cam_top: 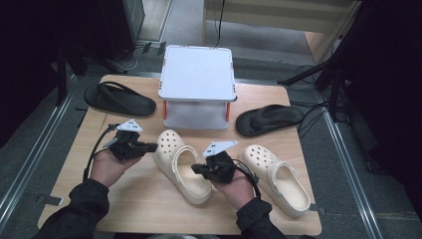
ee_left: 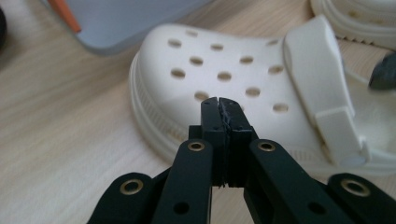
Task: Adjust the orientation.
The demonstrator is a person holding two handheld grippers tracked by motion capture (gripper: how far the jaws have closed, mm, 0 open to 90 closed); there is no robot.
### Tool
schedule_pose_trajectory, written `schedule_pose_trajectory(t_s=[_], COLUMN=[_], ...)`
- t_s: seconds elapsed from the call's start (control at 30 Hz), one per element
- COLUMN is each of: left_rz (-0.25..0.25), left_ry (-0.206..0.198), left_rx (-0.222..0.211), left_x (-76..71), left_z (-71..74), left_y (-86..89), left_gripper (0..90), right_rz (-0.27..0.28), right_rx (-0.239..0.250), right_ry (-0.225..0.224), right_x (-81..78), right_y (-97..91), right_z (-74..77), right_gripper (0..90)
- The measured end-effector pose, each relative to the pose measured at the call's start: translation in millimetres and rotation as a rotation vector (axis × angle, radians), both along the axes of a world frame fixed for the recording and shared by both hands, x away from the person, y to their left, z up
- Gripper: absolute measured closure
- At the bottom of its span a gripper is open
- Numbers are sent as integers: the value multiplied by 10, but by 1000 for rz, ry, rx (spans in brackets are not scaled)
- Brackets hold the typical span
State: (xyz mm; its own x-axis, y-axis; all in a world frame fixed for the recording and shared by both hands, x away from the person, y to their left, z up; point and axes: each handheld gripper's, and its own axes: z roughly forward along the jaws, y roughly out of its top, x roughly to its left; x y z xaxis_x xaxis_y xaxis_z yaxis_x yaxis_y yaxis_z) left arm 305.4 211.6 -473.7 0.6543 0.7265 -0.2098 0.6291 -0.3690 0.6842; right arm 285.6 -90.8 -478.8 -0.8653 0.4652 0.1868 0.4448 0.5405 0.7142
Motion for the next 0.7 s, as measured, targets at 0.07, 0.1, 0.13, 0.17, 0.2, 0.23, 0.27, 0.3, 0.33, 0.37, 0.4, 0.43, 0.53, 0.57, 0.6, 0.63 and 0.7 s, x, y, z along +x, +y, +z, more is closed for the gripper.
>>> schedule_pose_trajectory(t_s=[0.07, 0.1, 0.13, 0.17, 0.2, 0.23, 0.27, 0.3, 0.33, 0.37, 0.4, 0.43, 0.53, 0.57, 0.6, 0.63, 0.7], left_rz=[10, 9, 12, 12, 15, 21, 21, 28, 31, 32, 29, 26, 18, 18, 9, 3, 0], left_ry=[14, 21, 28, 28, 36, 39, 48, 51, 56, 64, 70, 82, 91, 91, 98, 104, 102], left_rx=[0, 4, 3, 3, 6, 7, 10, 16, 11, 10, 8, 1, 9, 9, 19, 38, 47], left_x=[-43, -55, -65, -65, -78, -80, -77, -75, -69, -65, -62, -61, -68, -68, -70, -72, -66], left_z=[-35, -51, -71, -71, -112, -134, -151, -168, -188, -203, -217, -231, -271, -271, -290, -311, -321], left_y=[26, 36, 35, 35, 31, 31, 36, 42, 43, 44, 47, 44, 5, 5, -22, -68, -89], left_gripper=[900, 900, 900, 900, 900, 900, 900, 900, 900, 900, 900, 900, 900, 900, 900, 900, 900], right_rz=[-27, -37, -49, -59, -67, -77, -81, -89, -91, -95, -97, -100, -96, -96, -94, -82, -84], right_rx=[4, 3, 3, 1, 3, -1, -2, -5, -12, -20, -19, -21, -45, -45, -50, -62, -65], right_ry=[-8, -9, -13, -11, -13, -9, -8, -6, -8, -7, -5, 4, 11, 11, 19, 23, 23], right_x=[28, 37, 50, 63, 77, 83, 95, 100, 109, 117, 132, 144, 178, 178, 182, 187, 184], right_y=[-92, -122, -159, -192, -220, -243, -261, -275, -290, -299, -306, -305, -275, -275, -258, -223, -203], right_z=[26, 31, 32, 30, 20, 10, -6, -21, -36, -50, -69, -88, -160, -160, -180, -209, -220], right_gripper=[900, 900, 900, 900, 900, 900, 900, 900, 900, 900, 900, 900, 900, 900, 900, 900, 900])
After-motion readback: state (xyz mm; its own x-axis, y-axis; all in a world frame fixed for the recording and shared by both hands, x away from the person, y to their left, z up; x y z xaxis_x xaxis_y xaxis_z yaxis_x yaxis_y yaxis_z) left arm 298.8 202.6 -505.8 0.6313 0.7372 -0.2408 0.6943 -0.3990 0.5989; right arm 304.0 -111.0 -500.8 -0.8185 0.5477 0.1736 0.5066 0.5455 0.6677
